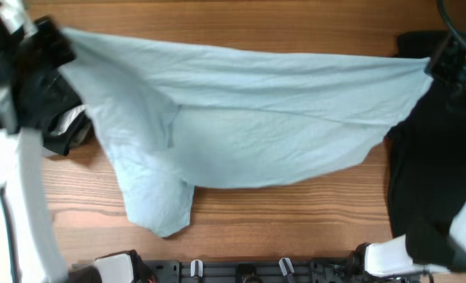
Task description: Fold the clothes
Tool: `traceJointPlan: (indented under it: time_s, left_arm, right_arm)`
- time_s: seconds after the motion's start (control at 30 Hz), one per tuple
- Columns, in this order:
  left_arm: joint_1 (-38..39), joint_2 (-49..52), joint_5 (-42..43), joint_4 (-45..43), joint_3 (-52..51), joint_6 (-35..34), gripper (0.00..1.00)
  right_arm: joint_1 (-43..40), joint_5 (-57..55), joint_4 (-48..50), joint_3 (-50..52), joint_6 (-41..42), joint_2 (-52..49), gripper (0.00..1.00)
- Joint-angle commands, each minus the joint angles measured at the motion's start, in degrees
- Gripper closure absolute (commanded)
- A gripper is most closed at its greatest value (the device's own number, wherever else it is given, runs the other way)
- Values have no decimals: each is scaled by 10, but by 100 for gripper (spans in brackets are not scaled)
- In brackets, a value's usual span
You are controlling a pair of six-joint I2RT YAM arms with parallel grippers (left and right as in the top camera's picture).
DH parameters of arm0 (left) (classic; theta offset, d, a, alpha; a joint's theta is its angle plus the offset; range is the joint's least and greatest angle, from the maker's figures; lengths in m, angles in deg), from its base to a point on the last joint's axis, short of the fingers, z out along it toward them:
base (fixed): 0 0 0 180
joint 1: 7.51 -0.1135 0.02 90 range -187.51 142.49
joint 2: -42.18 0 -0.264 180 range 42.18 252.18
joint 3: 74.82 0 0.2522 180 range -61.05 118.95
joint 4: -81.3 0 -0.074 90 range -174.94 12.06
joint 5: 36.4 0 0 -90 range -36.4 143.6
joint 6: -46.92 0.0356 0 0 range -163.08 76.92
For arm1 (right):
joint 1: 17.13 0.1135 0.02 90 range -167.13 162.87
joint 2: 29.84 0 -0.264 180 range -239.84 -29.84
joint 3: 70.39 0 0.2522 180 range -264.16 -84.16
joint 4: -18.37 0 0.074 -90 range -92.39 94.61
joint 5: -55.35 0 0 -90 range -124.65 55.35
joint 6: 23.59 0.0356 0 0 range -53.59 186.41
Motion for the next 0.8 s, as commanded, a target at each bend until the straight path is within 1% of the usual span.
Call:
traceJointPlan:
  time_s: [0.0, 0.07, 0.13, 0.17, 0.2, 0.23, 0.27, 0.3, 0.33, 0.37, 0.4, 0.43, 0.53, 0.6, 0.63, 0.77]
  left_arm:
    - [41, 110, 0, -60, 2, 14, 95]
    - [60, 180, 0, -111, 1, 14, 92]
    - [74, 241, 0, -160, 2, 14, 81]
    - [81, 275, 0, -188, 2, 14, 77]
    - [85, 298, 0, -207, 1, 14, 71]
    - [89, 325, -3, -233, 2, 14, 55]
    - [90, 346, -5, -252, 2, 11, 48]
    - [90, 356, -5, -264, 2, 11, 32]
    - [90, 360, -10, -270, 2, 11, 24]
    - [89, 360, -21, -269, 2, 11, 22]
    - [88, 349, -31, -259, 2, 12, 17]
    - [85, 325, -39, -228, 2, 13, 11]
    - [75, 258, -39, -141, 2, 14, 7]
    - [70, 184, -39, -67, 2, 25, 0]
    - [69, 156, -39, -47, 2, 25, 0]
    - [60, 79, -41, -11, 2, 27, 0]
  right_arm:
    - [-3, 9, 30, -2, 7, -88, 93]
    - [-2, 12, 80, -2, 7, -159, 93]
    - [-1, 27, 129, -2, 7, -214, 91]
    - [-1, 47, 161, -2, 7, -247, 86]
    - [-1, 55, 183, -2, 7, -266, 71]
    - [-1, 68, 219, -2, 7, -294, 35]
    - [-1, 72, 248, -2, 7, -315, 27]
    - [-2, 71, 263, -2, 6, -325, 19]
    - [-4, 71, 274, -2, 2, -329, 18]
    - [-9, 71, 278, -3, -10, -330, 17]
    - [-17, 69, 273, -4, -17, -324, 15]
    - [-34, 69, 250, -4, -23, -306, 14]
    - [-69, 69, 176, -4, -34, -250, 13]
    - [-95, 69, 132, -4, -35, -196, 8]
    - [-103, 69, 123, -4, -38, -177, 1]
    - [-111, 68, 123, -4, -57, -148, 0]
